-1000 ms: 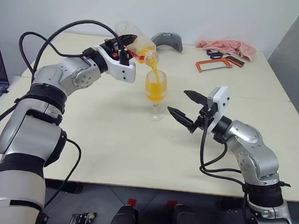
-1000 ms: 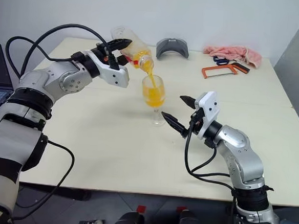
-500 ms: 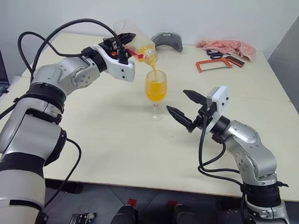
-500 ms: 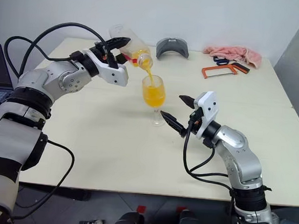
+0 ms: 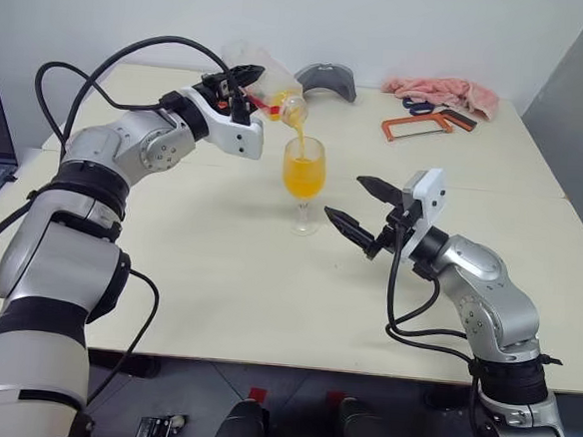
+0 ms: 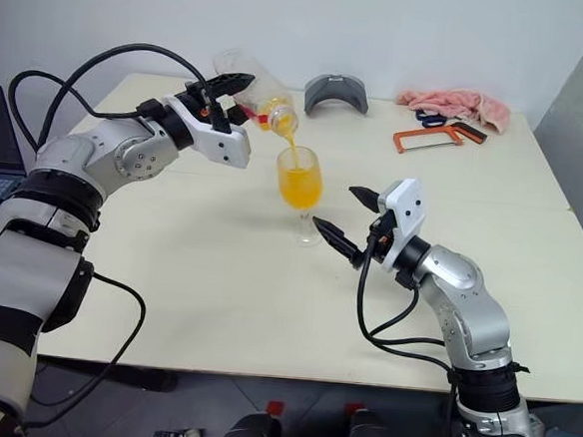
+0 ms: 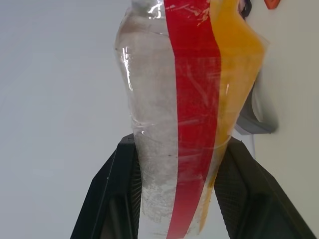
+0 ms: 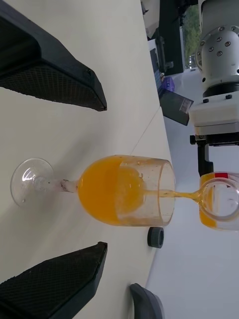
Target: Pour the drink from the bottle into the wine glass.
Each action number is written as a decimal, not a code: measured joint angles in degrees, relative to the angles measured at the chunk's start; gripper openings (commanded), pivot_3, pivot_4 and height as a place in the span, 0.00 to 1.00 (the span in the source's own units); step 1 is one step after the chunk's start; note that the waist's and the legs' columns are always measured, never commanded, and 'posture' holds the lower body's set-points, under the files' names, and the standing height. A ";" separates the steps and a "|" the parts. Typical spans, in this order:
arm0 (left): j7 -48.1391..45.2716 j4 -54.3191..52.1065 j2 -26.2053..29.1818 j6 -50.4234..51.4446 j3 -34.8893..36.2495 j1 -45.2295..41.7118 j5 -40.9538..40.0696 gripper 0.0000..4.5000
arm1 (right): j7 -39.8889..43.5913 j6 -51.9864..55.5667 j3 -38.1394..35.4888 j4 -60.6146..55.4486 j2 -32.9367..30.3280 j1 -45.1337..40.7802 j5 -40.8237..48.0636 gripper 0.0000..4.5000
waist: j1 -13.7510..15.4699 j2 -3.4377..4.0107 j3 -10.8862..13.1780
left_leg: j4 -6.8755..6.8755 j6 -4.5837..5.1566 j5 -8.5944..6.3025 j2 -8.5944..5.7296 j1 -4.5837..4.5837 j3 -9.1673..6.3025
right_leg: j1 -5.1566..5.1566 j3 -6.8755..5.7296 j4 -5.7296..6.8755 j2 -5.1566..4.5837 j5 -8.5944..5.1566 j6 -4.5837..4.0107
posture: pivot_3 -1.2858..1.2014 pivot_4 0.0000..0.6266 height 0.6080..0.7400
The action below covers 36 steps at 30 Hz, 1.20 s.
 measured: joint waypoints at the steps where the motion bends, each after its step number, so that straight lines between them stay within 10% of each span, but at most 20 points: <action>1: -1.00 0.00 -0.27 0.09 0.37 0.12 -1.04 0.37 | 0.00 0.00 0.06 -0.02 0.00 0.00 -0.08 1.00 | 0.00 0.00 0.00 | 0.00 0.00 0.00 0.00 0.00 0.00 | 0.00 0.00 0.01 -0.01 0.00 0.00 | 0.52 0.24 1.00; 18: -30.38 -13.93 -10.05 26.25 23.59 13.57 -38.59 0.37 | -0.30 -2.93 3.54 -1.01 0.45 0.02 -4.60 1.00 | -1.50 0.00 -0.01 | 0.05 -0.10 0.06 0.11 0.02 -0.10 | -0.03 0.01 0.10 -0.02 0.00 -0.01 | 0.52 0.24 1.00; 36: -30.59 -34.98 -13.10 60.02 40.43 35.00 -59.04 0.37 | -3.02 9.61 9.07 -7.44 0.32 -3.13 -5.41 1.00 | -2.12 -0.11 -0.10 | 0.16 -0.21 0.12 0.16 0.01 -0.64 | 0.02 -0.07 0.27 -0.13 0.00 -0.01 | 0.52 0.24 1.00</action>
